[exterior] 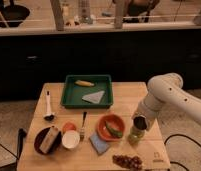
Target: Stack cups on top of each other
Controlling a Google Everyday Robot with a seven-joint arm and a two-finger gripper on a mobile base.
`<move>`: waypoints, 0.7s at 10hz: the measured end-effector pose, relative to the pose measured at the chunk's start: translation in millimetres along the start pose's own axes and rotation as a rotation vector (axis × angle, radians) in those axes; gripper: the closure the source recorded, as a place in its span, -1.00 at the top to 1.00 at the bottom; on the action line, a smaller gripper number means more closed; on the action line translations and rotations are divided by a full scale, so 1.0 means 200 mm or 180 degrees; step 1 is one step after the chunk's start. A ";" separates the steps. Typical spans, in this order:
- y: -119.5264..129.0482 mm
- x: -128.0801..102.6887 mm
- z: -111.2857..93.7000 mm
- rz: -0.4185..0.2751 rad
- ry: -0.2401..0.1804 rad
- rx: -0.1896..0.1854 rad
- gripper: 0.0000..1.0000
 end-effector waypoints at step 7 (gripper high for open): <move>-0.02 -0.01 0.03 -0.0046 -0.0042 0.0002 0.60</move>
